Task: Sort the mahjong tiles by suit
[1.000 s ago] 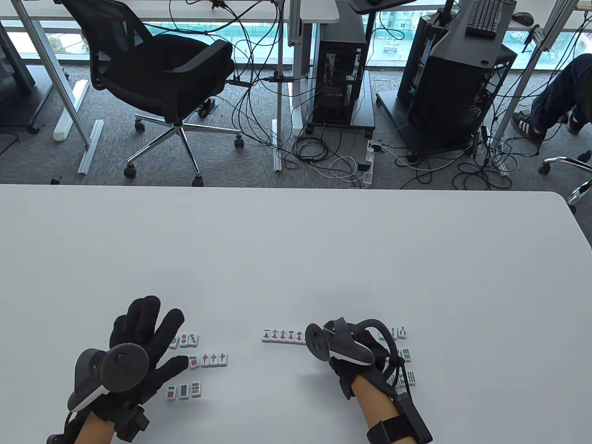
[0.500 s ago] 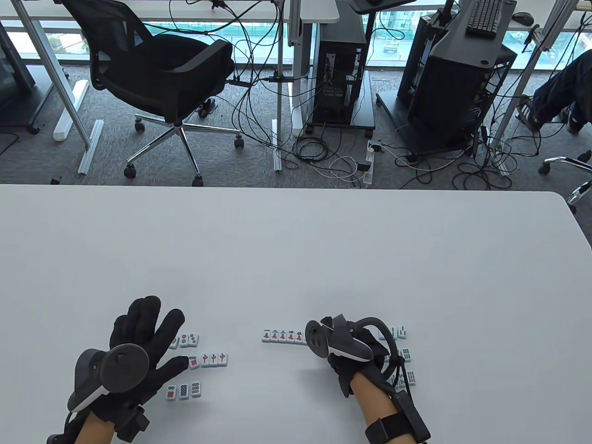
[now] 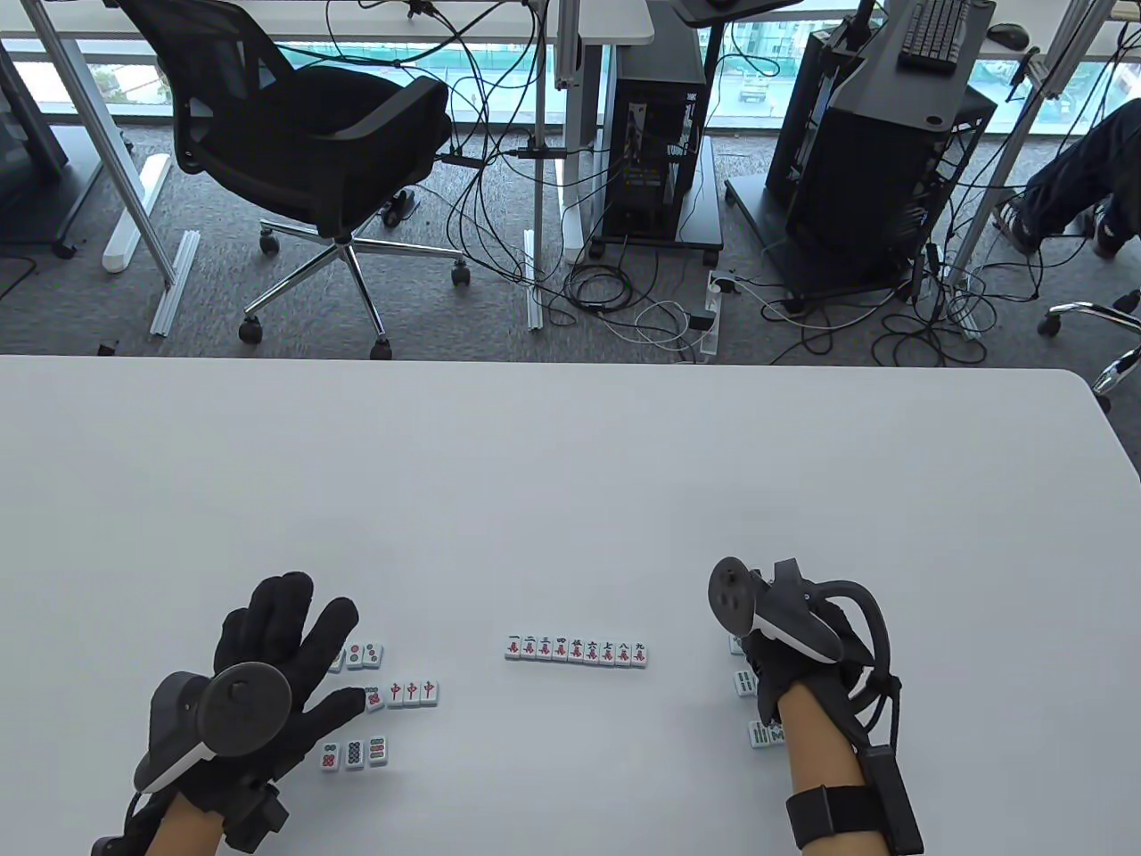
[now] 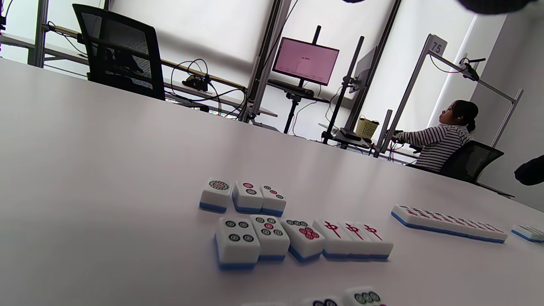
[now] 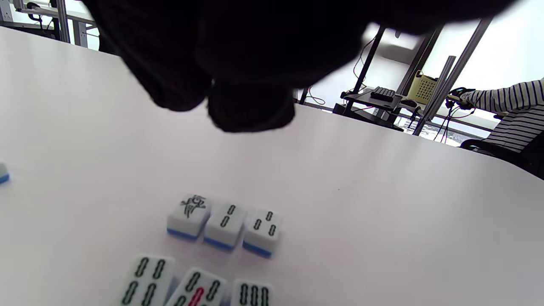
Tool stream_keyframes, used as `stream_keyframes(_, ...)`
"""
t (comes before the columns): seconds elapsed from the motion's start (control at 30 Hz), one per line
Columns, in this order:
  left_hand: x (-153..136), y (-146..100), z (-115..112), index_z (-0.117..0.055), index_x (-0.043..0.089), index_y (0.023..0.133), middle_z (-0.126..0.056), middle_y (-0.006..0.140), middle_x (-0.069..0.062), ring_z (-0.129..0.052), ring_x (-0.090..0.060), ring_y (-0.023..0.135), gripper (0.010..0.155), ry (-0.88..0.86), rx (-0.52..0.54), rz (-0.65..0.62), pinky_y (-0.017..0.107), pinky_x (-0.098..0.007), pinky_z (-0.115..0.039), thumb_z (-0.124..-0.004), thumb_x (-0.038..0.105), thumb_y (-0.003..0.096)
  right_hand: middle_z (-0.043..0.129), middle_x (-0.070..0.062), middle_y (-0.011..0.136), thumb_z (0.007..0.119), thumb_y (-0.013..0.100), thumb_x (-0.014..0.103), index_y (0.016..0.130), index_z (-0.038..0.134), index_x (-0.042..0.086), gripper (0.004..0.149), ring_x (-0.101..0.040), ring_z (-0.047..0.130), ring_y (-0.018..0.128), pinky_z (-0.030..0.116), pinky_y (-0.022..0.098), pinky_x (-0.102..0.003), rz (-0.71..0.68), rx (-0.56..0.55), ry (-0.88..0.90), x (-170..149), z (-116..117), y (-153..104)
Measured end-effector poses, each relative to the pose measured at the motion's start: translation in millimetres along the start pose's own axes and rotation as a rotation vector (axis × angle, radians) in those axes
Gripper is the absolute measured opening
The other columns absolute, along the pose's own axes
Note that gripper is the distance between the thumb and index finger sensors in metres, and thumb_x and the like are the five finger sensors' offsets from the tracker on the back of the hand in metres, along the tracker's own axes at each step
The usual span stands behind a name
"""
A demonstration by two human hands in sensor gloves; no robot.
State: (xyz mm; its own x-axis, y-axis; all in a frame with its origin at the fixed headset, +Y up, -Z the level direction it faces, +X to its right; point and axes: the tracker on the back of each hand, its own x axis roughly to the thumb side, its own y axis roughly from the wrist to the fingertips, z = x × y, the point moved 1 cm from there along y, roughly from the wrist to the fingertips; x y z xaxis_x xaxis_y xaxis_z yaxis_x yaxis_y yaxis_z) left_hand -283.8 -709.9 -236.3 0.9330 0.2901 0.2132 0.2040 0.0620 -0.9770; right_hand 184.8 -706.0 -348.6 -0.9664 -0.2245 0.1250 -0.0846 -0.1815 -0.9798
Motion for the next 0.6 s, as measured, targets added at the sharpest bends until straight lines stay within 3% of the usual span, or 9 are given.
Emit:
stream_keyframes(0.2,0,0,0,-0.032,0.043,0.109,0.004,0.114,0.011,-0.002,-0.023,0.114,0.083,0.001,-0.006,0.008,0.081,-0.058,-0.015,-0.060,0.075,0.0381,0.096,-0.002,0.047,0.085,0.043,0.034,0.097,0.070,0.017,0.059,-0.009,0.087,0.015,0.081,0.010,-0.026,-0.037,0.067,-0.049,13,33,14)
stream_keyframes(0.4,-1,1,1,-0.032,0.043,0.109,0.003,0.114,0.011,-0.002,-0.023,0.114,0.083,-0.004,0.000,0.010,0.081,-0.058,-0.015,-0.060,0.074,0.0380,0.096,-0.001,0.044,0.086,0.043,0.035,0.091,0.078,0.014,0.053,-0.008,0.085,0.012,0.079,0.007,-0.026,-0.028,0.145,-0.053,22,47,27)
stream_keyframes(0.6,0,1,0,-0.032,0.043,0.109,0.003,0.114,0.011,-0.002,-0.023,0.114,0.082,-0.006,-0.002,0.009,0.081,-0.058,-0.015,-0.060,0.074,0.0382,0.096,-0.001,0.044,0.085,0.044,0.034,0.090,0.077,0.009,0.053,-0.007,0.086,0.013,0.080,0.008,-0.026,-0.037,0.114,-0.093,27,52,28)
